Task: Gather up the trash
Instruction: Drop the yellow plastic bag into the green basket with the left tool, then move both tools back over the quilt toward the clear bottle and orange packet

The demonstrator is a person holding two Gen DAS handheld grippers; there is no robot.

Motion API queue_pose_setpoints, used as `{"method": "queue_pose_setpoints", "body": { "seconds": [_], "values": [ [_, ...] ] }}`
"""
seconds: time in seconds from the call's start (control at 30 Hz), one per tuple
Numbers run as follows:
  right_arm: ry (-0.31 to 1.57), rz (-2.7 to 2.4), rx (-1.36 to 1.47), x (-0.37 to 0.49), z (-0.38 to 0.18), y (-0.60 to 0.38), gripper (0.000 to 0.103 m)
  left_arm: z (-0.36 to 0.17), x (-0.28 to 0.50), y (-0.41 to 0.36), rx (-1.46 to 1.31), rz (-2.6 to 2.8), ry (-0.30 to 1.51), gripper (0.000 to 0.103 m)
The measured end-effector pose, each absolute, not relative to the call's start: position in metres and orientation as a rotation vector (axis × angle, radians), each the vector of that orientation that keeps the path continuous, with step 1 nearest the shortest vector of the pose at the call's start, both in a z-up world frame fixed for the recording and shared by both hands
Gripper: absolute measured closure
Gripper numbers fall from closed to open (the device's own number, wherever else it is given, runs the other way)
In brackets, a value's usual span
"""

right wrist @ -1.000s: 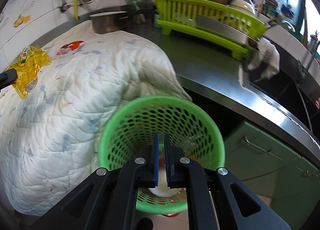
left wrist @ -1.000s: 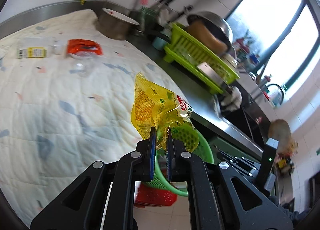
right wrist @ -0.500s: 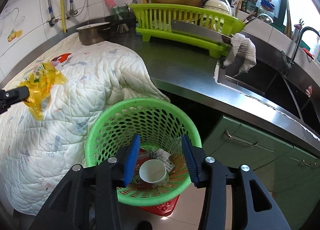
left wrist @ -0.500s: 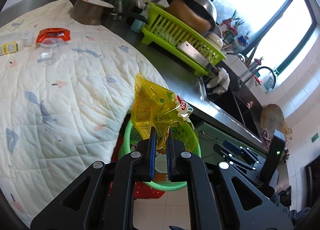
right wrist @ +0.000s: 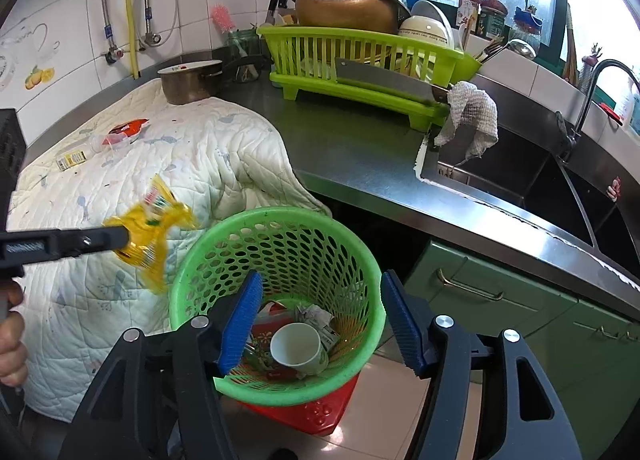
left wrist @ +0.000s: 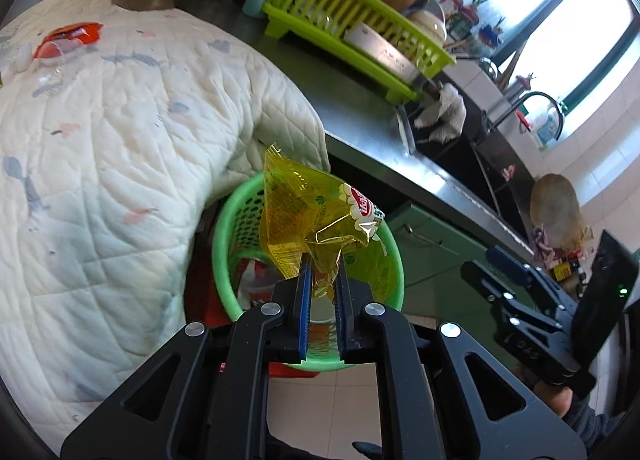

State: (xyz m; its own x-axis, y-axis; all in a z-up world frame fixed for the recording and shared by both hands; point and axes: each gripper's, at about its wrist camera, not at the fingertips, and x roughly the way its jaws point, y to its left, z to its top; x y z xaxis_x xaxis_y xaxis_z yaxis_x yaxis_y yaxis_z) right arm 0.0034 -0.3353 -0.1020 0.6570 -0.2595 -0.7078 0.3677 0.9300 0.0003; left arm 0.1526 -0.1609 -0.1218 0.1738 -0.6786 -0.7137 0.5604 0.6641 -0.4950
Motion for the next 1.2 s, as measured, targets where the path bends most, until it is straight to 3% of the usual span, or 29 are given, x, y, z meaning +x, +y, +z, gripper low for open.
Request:
{"method": "queue_pose_setpoints", "body": {
  "seconds": [0.23, 0.3, 0.5, 0.87, 1.2],
  "values": [
    [0.764, -0.347, 0.150, -0.006, -0.101, -0.347, 0.040, -0.135, 0.141, -0.185, -0.085, -0.879, 1.116, 0.082],
    [0.762, -0.343, 0.153, -0.009, -0.101, -0.350, 0.040, -0.136, 0.136, -0.189, -0.071, -0.867, 1.114, 0.075],
    [0.746, -0.308, 0.147, -0.006, -0.098, -0.348, 0.039, -0.129, 0.131, -0.178, -0.070, -0.827, 1.093, 0.070],
    [0.711, -0.203, 0.109, 0.041, -0.086, -0.311, 0.030, -0.099, 0.158, -0.101, -0.100, -0.660, 0.995, 0.059],
    [0.708, -0.063, 0.100, 0.135, -0.073, -0.250, 0.024, -0.088, 0.221, -0.005, -0.159, -0.504, 0.950, 0.057]
  ]
}}
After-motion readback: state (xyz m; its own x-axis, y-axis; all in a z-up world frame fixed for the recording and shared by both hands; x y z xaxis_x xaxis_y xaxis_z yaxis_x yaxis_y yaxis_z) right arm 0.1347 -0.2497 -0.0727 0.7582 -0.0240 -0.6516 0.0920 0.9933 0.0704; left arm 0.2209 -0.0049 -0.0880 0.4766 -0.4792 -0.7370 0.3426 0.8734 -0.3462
